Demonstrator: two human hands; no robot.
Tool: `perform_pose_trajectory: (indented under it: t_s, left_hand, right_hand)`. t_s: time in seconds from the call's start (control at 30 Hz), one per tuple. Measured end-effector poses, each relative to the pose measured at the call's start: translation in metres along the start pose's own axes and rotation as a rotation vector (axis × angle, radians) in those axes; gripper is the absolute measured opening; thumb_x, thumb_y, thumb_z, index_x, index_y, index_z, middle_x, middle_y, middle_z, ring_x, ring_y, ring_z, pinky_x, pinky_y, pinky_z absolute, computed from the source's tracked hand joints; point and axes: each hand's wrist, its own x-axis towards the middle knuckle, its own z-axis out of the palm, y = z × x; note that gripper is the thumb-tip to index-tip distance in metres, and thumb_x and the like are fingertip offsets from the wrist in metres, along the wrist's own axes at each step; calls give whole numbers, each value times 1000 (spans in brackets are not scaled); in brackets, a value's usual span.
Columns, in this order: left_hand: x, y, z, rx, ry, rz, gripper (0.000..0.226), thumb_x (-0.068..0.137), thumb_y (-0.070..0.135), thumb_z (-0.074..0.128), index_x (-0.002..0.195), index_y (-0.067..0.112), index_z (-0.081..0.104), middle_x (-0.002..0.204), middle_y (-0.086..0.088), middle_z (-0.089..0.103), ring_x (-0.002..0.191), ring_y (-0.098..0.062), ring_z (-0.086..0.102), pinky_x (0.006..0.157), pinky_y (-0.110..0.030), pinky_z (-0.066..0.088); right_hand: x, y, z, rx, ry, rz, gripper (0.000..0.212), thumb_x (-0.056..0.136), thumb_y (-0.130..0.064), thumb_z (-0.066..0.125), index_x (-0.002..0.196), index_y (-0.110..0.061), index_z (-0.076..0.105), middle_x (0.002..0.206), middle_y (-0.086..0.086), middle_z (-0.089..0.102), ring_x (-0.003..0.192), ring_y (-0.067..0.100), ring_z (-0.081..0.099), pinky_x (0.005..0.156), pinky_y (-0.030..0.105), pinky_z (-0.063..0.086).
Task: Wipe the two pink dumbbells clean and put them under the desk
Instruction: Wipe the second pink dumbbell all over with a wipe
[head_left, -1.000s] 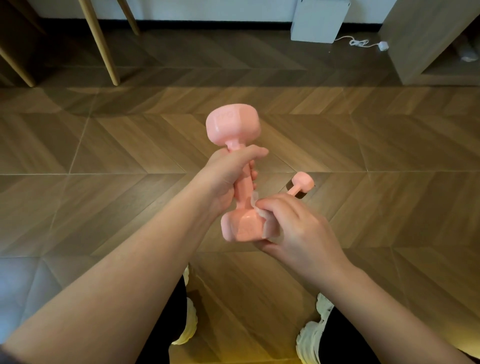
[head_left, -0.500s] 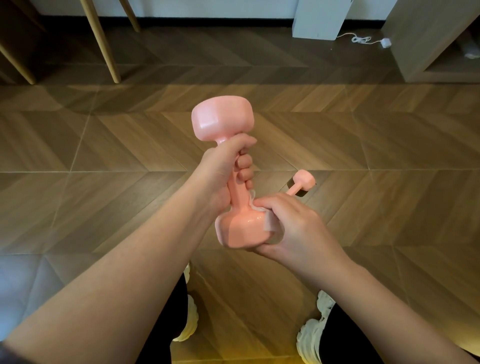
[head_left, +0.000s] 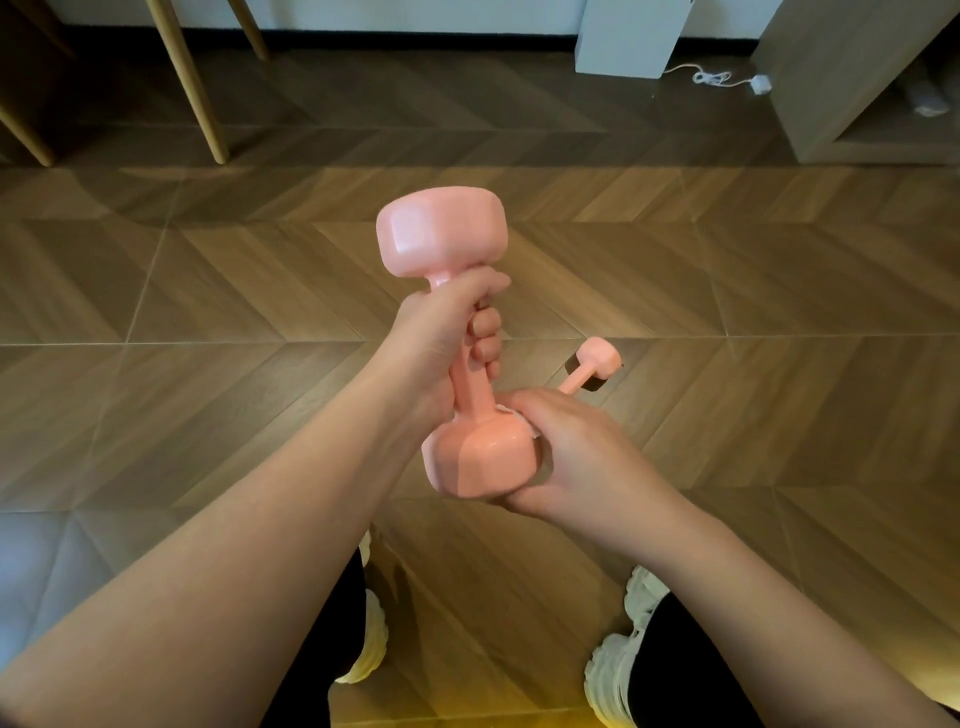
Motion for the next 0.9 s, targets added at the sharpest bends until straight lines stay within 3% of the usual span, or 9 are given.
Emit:
perform_pose_trajectory:
  t_s: [0.1, 0.17, 0.33, 0.43, 0.53, 0.63, 0.73, 0.8, 0.9]
  left_hand:
    - [0, 0, 1, 15, -3, 2, 33, 88, 20, 62, 63, 22, 41, 45, 8, 32, 40, -11, 29, 47, -23, 31]
    - [-1, 3, 0, -9, 4, 0, 33, 88, 21, 62, 63, 22, 41, 45, 9, 32, 39, -11, 29, 47, -23, 30]
    - [-2, 1, 1, -42, -45, -12, 35, 90, 21, 60, 61, 23, 40, 46, 8, 31, 40, -11, 28, 47, -23, 31]
    - [-5, 4, 1, -72, -125, -5, 38, 91, 19, 58, 59, 23, 37, 46, 8, 27, 39, -11, 26, 44, -22, 30]
    - [-6, 9, 0, -116, -153, 22, 35, 93, 21, 54, 63, 22, 37, 46, 7, 27, 39, -10, 26, 42, -22, 29]
    - [-5, 8, 0, -103, -127, 30, 23, 94, 24, 54, 73, 19, 43, 53, 5, 41, 43, -10, 37, 46, -23, 33]
    - [-2, 3, 0, -103, -89, 22, 11, 94, 19, 56, 86, 12, 54, 68, -1, 61, 57, -14, 56, 58, -25, 48]
    - [2, 0, 1, -91, -75, 1, 4, 94, 14, 58, 90, 11, 57, 74, -2, 62, 66, -14, 59, 67, -29, 49]
    - [8, -5, 0, 6, -24, -27, 8, 92, 10, 63, 88, 15, 58, 69, 1, 54, 65, -13, 53, 65, -32, 47]
  right_hand:
    - [-3, -1, 4, -138, 140, -58, 56, 58, -42, 88, 103, -20, 62, 96, -9, 62, 92, 6, 49, 75, 21, 31]
    - [-6, -3, 5, -134, 219, -72, 57, 56, -38, 91, 99, -16, 62, 94, -7, 60, 88, 6, 45, 69, 19, 26]
    - [1, 1, 2, 91, -10, 1, 48, 65, -46, 78, 106, -31, 57, 97, -16, 59, 87, 3, 54, 70, 25, 42]
    - [2, 3, 3, 116, 9, 0, 46, 65, -36, 84, 101, -32, 55, 91, -18, 55, 82, 2, 51, 67, 21, 38]
    - [0, 2, -2, 131, 94, -2, 51, 61, -43, 79, 106, -31, 56, 91, -23, 53, 84, -1, 50, 72, 22, 39]
    - [-4, -1, -4, 32, 186, -34, 58, 60, -49, 80, 110, -28, 57, 94, -20, 52, 84, 1, 50, 68, 23, 41]
    - [-7, -5, -2, -64, 278, -93, 57, 60, -43, 87, 104, -18, 59, 95, -11, 58, 85, 7, 53, 69, 26, 42]
    - [-8, -6, -1, -160, 326, -175, 55, 59, -35, 90, 100, -12, 61, 95, -3, 61, 86, 14, 55, 70, 26, 42]
    - [-9, -2, 3, -303, 340, -241, 49, 55, -18, 91, 95, -8, 63, 92, 4, 61, 83, 21, 57, 71, 27, 39]
